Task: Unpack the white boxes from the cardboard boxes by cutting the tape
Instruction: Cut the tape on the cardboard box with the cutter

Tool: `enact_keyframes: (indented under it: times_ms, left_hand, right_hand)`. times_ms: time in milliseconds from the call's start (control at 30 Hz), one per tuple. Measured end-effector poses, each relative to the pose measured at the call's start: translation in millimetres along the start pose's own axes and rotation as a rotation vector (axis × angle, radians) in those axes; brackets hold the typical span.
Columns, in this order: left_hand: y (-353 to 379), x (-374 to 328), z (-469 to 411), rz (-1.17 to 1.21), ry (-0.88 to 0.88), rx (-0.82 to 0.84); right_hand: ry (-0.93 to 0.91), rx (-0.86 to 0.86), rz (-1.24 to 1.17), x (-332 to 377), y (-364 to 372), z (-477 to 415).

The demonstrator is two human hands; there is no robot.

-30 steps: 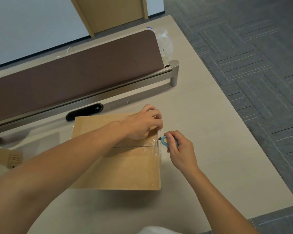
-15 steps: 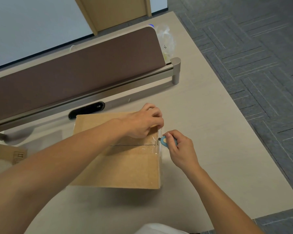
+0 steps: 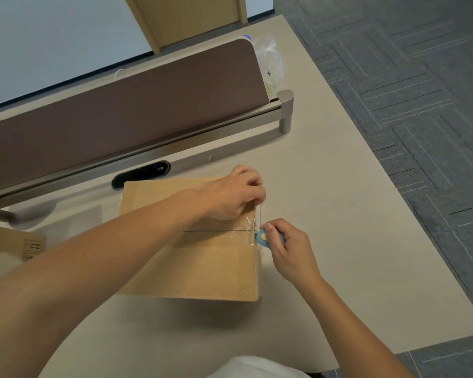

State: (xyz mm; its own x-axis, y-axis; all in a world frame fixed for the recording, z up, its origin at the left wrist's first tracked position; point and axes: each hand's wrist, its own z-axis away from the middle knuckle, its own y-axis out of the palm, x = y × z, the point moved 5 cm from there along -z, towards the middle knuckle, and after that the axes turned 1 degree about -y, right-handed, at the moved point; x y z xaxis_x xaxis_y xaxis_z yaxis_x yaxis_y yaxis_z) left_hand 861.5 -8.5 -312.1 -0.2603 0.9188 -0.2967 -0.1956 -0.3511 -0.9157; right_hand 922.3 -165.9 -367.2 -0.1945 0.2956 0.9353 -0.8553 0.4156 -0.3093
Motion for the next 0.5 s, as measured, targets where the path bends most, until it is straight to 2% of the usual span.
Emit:
enact_keyframes:
  times_ms: [233,500]
  left_hand:
    - [1.3,0.6,-2.2,-0.040,-0.026,0.007]
    - [-4.2,-4.0,8.9,0.017,-0.053,-0.052]
  right_hand:
    - [-0.001,0.150,-0.005,-4.3,-0.2,11.0]
    - [0.024,0.105,-0.023,1.0,-5.7,5.6]
